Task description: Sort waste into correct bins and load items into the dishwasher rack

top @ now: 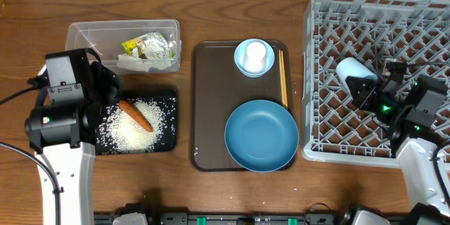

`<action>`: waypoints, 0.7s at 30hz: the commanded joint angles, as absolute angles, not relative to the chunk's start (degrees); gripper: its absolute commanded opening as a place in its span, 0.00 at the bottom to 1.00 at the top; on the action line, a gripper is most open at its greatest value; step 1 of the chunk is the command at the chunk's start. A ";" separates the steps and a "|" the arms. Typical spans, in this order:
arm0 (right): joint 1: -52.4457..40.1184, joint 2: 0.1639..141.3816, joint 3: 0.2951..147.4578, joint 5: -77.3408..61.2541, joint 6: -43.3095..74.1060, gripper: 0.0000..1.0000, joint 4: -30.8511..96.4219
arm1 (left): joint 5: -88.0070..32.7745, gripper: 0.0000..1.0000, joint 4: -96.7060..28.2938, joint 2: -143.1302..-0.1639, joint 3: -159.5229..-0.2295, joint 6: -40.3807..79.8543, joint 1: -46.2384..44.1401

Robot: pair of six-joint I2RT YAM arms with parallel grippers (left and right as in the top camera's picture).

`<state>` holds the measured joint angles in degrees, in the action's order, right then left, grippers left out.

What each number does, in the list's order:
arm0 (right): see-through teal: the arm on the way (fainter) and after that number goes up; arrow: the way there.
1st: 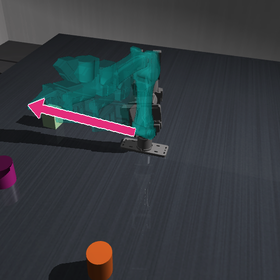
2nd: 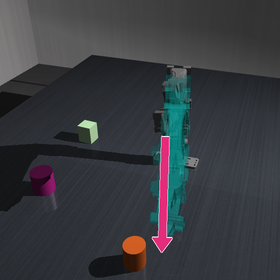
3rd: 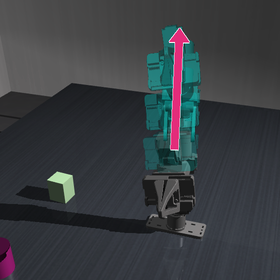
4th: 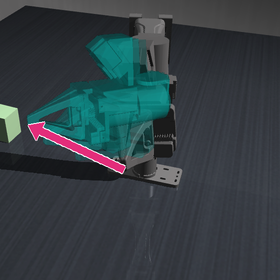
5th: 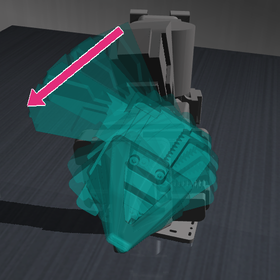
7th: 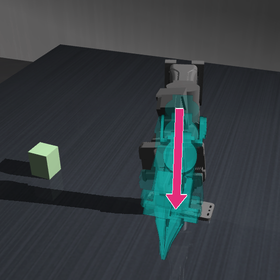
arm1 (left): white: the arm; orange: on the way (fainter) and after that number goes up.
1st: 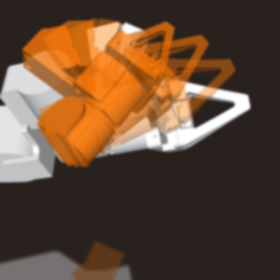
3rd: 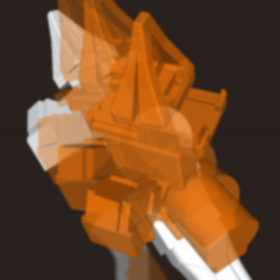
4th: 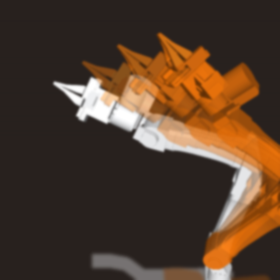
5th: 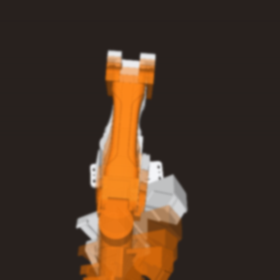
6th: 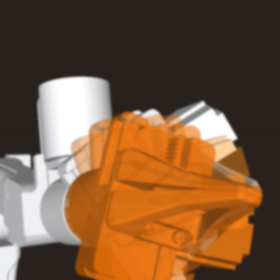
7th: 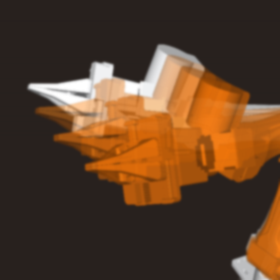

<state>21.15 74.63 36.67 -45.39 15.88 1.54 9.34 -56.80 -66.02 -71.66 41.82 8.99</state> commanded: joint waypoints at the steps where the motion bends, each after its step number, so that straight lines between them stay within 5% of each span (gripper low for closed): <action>1: 20.91 74.91 33.26 -45.10 15.88 0.01 -0.32 | 9.45 0.99 -56.97 -66.24 -71.79 41.89 9.37; 21: 27.42 74.91 29.06 -43.72 14.66 0.01 -2.72 | 9.45 0.99 -56.97 -66.24 -71.79 41.89 9.37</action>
<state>24.86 73.80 31.05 -49.50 15.38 -4.49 9.34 -56.80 -66.02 -71.66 41.80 8.99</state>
